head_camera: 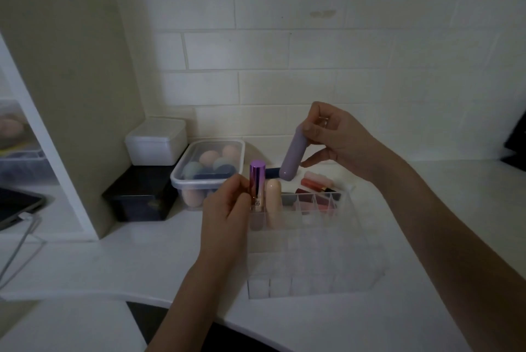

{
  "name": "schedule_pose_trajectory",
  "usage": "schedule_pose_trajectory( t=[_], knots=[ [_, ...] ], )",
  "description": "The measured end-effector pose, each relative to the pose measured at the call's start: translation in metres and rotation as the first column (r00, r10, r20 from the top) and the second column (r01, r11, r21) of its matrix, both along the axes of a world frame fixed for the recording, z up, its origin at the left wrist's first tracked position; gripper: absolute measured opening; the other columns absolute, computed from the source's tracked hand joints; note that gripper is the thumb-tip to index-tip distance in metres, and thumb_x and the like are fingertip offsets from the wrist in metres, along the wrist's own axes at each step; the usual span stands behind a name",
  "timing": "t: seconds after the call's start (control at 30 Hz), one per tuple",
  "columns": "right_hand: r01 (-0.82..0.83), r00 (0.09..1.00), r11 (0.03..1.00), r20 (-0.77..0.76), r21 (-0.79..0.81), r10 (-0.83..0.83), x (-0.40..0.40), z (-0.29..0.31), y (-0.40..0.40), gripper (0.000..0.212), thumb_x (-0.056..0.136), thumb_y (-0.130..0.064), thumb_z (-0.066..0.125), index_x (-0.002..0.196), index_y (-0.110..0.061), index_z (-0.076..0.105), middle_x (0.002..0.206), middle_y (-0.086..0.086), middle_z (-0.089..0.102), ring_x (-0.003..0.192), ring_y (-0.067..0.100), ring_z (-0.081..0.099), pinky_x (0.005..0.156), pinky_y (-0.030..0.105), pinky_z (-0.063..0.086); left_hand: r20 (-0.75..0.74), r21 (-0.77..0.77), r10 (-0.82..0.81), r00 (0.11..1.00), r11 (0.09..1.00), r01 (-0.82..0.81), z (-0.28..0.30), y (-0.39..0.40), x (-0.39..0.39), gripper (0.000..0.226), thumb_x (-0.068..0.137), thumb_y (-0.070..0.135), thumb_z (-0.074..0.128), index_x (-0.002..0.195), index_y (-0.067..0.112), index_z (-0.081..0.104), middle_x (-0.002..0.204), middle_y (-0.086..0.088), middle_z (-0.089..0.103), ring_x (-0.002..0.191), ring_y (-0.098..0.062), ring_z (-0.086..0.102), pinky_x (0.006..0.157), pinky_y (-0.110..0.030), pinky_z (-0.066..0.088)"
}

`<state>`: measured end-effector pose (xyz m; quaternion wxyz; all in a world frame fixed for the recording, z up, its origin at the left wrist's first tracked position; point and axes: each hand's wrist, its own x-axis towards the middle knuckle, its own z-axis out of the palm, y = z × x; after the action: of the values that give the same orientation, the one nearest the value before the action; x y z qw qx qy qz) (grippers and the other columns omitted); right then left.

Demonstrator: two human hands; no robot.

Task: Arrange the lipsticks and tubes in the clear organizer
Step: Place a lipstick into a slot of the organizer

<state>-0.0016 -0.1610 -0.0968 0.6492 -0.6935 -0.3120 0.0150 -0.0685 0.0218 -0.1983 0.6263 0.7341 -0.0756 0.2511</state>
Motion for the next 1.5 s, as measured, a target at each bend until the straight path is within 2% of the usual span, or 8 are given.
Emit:
schedule_pose_trajectory(
  t=[0.53,0.67,0.77,0.9,1.03,1.2,1.33,1.5],
  knots=[
    [-0.093,0.994,0.933,0.025,-0.348,0.108,-0.016,0.015,0.002,0.021,0.075,-0.014,0.068,0.082,-0.007,0.049,0.09,0.01,0.065,0.09,0.026,0.069,0.065,0.031,0.059,0.011,0.004,0.011,1.0,1.0,-0.011,0.0,0.001,0.001,0.019,0.079,0.013,0.041,0.067,0.02,0.055,0.065,0.004,0.055,0.059,-0.008,0.047,0.061,-0.032,0.04],
    [-0.142,0.988,0.899,-0.004,-0.414,0.155,-0.018,0.016,0.004,0.022,0.071,-0.008,0.071,0.079,-0.009,0.051,0.089,0.008,0.066,0.085,0.022,0.068,0.073,0.035,0.06,0.012,0.014,0.031,0.999,0.999,-0.032,0.0,0.001,0.001,0.017,0.08,0.015,0.041,0.073,0.015,0.057,0.074,-0.006,0.059,0.067,-0.025,0.054,0.064,-0.046,0.049],
    [-0.153,0.984,0.837,-0.003,-0.526,0.178,-0.019,0.014,0.005,0.023,0.072,-0.002,0.073,0.076,-0.013,0.054,0.092,0.008,0.065,0.084,0.02,0.067,0.072,0.028,0.057,0.023,0.018,0.029,0.999,0.999,-0.029,-0.001,0.001,0.001,0.017,0.08,0.015,0.041,0.073,0.014,0.057,0.074,-0.008,0.058,0.068,-0.027,0.053,0.064,-0.042,0.047],
    [-0.088,0.977,0.698,0.074,-0.71,0.198,-0.019,0.008,0.011,0.029,0.073,-0.005,0.075,0.068,-0.027,0.056,0.086,0.0,0.064,0.089,0.021,0.061,0.086,0.038,0.051,0.021,0.009,0.021,1.0,1.0,-0.021,-0.001,0.001,0.002,0.017,0.078,0.014,0.042,0.071,0.012,0.057,0.071,-0.01,0.058,0.064,-0.025,0.051,0.062,-0.038,0.043],
    [-0.074,0.987,0.646,0.038,-0.759,0.158,-0.018,0.009,0.008,0.02,0.074,-0.018,0.076,0.075,-0.027,0.059,0.088,-0.003,0.064,0.086,0.019,0.06,0.084,0.043,0.051,0.036,0.022,0.013,0.999,1.0,-0.014,0.0,0.001,0.001,0.017,0.078,0.012,0.041,0.068,0.014,0.055,0.065,-0.005,0.055,0.06,-0.012,0.047,0.06,-0.035,0.039],
    [-0.108,0.992,0.764,-0.014,-0.636,0.129,-0.011,0.005,-0.004,0.004,0.086,-0.019,0.063,0.089,-0.022,0.062,0.093,-0.002,0.065,0.082,0.007,0.061,0.072,0.02,0.05,0.007,0.019,0.02,1.0,1.0,-0.021,-0.002,0.001,0.001,0.017,0.079,0.015,0.041,0.071,0.013,0.056,0.073,-0.009,0.058,0.065,-0.022,0.052,0.064,-0.037,0.044],
    [0.237,0.966,0.865,0.204,-0.443,-0.16,0.017,-0.015,-0.015,0.01,0.088,-0.018,0.062,0.085,-0.025,0.068,0.087,-0.001,0.068,0.075,0.009,0.059,0.07,0.021,0.048,0.008,0.023,0.019,1.0,1.0,-0.019,-0.001,0.0,0.0,0.017,0.079,0.015,0.041,0.068,0.015,0.055,0.068,-0.004,0.055,0.061,-0.012,0.048,0.062,-0.035,0.04],
    [0.485,0.849,0.681,0.482,-0.548,-0.216,0.057,-0.07,-0.014,0.028,0.087,-0.011,0.059,0.105,-0.032,0.068,0.111,-0.003,0.068,0.103,0.018,0.059,0.092,0.035,0.045,0.007,0.004,0.015,1.0,1.0,-0.015,-0.001,0.0,0.0,0.022,0.078,0.014,0.041,0.063,0.024,0.054,0.062,0.006,0.054,0.06,-0.009,0.047,0.061,-0.031,0.038]
  ],
)
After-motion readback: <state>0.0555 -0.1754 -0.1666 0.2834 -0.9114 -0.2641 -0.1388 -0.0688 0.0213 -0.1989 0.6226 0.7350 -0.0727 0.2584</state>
